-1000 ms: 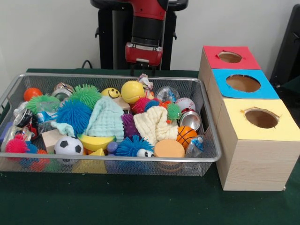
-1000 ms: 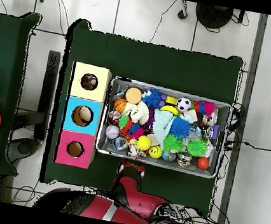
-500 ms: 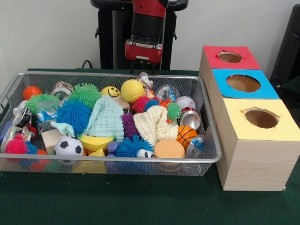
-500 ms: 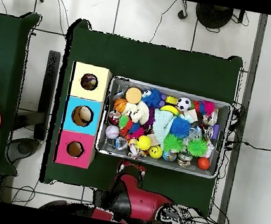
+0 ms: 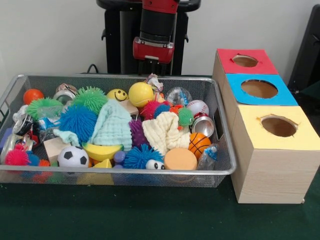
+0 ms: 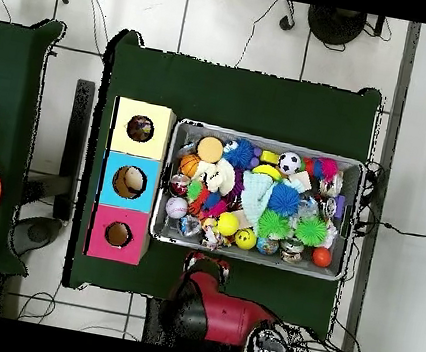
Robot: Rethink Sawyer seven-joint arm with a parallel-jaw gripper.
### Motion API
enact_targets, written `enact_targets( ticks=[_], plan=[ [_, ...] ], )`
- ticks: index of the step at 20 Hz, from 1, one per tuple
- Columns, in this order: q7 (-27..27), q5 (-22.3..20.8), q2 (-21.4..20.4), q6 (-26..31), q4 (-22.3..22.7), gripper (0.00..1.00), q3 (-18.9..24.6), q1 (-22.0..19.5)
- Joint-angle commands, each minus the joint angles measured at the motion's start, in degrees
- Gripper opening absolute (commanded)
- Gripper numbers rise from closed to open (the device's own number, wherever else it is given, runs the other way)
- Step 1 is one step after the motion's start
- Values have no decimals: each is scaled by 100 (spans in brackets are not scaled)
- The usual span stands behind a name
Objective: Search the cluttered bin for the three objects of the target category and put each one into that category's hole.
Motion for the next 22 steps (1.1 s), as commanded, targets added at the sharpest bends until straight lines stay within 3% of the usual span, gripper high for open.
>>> enact_targets(
  ticks=[1,5,9,12,16,22],
  plan=[
    [841,-47,-800,-217,-412,100,356,-159],
    [913,-18,-369,-323,-539,100,451,-258],
    [897,-113,182,171,-642,100,976,-787],
    [725,-187,353,453,-710,100,1153,-1010],
    [628,-182,355,397,-710,100,1072,-1002],
    [564,-93,-96,785,-425,100,1050,-964]
  ],
)
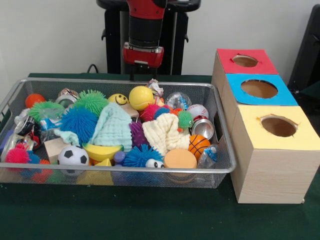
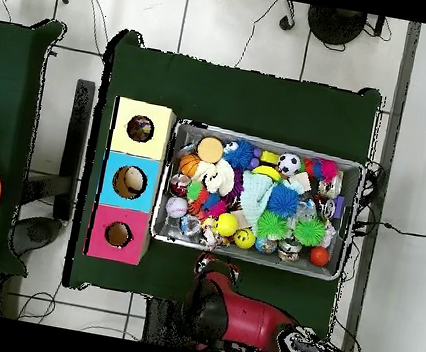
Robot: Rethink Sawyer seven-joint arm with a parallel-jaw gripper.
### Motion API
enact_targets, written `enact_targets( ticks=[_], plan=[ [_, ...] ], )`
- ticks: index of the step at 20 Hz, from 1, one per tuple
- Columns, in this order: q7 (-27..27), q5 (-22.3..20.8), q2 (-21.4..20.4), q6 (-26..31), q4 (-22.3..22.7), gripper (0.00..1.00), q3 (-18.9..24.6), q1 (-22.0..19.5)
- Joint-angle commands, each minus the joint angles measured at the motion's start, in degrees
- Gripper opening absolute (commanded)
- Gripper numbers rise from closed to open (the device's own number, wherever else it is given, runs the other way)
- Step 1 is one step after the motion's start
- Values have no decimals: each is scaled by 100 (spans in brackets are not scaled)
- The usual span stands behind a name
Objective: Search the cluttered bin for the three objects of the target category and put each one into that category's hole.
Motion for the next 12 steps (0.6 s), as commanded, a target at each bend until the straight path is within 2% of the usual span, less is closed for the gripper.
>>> enact_targets(
  ticks=[1,8,12],
  plan=[
    [575,42,-328,655,-420,100,616,-19],
    [673,143,-841,911,-244,100,607,145],
    [737,206,-966,1070,-205,100,584,271]
  ],
)
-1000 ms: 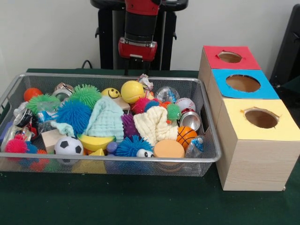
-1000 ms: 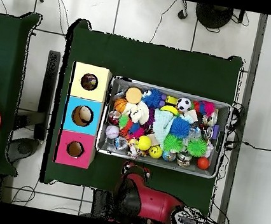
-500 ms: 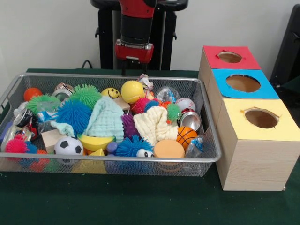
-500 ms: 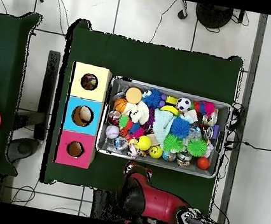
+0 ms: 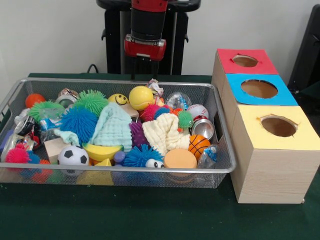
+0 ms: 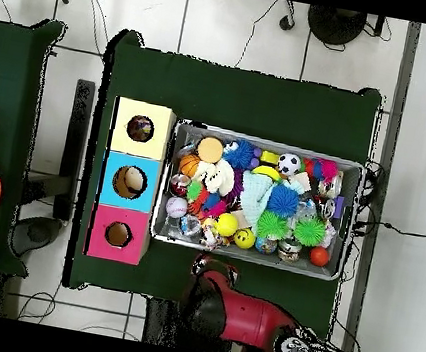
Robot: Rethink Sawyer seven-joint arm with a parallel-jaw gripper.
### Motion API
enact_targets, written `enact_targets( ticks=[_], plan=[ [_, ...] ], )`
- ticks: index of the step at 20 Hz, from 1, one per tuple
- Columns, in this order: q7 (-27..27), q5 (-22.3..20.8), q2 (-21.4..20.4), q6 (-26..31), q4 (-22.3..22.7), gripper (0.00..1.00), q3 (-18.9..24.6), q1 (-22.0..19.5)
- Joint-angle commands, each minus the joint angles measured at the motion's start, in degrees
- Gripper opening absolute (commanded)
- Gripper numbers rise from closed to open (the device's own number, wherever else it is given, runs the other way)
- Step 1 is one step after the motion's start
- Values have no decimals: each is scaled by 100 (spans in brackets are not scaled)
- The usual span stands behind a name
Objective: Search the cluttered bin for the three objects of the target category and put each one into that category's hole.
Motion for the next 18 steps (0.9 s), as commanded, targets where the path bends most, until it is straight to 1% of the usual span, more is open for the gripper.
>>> enact_targets(
  ticks=[1,7,10,11,18],
  plan=[
    [766,221,-459,366,-226,100,596,92],
    [798,216,-594,420,-169,100,594,114],
    [790,214,-730,469,-136,100,616,117],
    [813,199,-698,383,-121,100,575,152],
    [847,231,-918,210,-180,100,320,452]
  ],
)
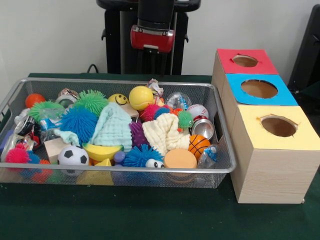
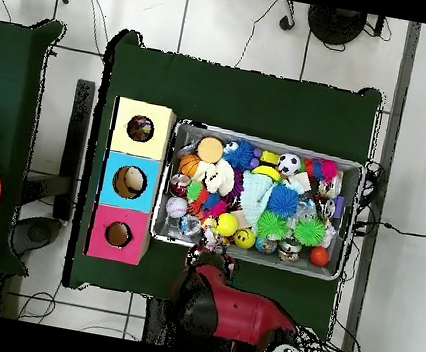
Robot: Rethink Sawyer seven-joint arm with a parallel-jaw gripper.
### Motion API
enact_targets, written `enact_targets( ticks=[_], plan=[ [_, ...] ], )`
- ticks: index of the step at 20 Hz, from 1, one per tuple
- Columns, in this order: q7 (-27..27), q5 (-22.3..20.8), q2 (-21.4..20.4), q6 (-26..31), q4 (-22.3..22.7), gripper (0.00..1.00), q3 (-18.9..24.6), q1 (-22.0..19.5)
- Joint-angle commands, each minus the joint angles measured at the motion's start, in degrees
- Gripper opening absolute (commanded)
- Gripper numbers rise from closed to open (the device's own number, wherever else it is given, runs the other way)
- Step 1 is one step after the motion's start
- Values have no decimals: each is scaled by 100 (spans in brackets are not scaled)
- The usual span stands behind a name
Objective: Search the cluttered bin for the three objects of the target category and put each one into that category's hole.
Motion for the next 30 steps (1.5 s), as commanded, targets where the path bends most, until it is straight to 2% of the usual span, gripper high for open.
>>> enact_targets(
  ticks=[1,7,19,30],
  plan=[
    [839,233,-280,95,-254,100,182,233],
    [937,256,-313,-191,-334,100,197,337],
    [1064,297,694,-1581,-546,100,-95,393],
    [938,368,1134,-2067,-712,100,-173,375]
  ],
)
